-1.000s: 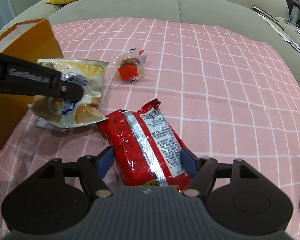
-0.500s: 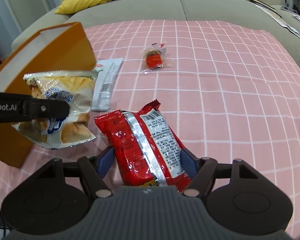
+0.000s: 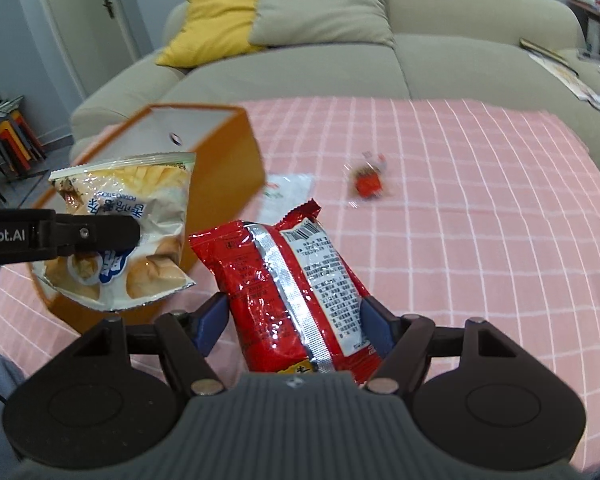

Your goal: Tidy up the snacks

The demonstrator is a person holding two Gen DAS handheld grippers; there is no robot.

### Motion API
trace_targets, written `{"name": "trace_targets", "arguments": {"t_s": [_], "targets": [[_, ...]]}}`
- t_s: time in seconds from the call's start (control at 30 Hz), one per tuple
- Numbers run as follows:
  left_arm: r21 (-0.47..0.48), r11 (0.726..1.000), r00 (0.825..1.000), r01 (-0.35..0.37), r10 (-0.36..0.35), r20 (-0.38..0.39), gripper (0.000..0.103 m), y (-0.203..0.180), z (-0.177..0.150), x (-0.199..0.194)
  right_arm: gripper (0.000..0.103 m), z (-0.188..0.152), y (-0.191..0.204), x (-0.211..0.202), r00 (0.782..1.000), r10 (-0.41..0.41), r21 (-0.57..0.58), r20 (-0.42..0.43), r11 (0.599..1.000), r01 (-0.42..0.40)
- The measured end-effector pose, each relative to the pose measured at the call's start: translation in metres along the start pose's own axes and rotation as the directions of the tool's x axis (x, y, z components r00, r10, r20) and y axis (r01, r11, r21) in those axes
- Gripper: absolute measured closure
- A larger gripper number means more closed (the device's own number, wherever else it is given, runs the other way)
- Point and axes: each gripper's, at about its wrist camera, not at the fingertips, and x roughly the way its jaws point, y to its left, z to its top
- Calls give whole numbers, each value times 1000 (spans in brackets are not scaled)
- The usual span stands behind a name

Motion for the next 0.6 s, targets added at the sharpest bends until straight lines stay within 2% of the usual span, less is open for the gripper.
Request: {"name": "trace_targets", "arguments": {"t_s": [0.27,0.6], "targets": [[34,997,997,-68,67,24,68,31,25,-22,34,27,41,-9,997,63,-86,44,995,-59],[80,986,989,-145,145,5,68,65,52,-15,34,67,96,9,989,133,-239,61,964,-115]]}}
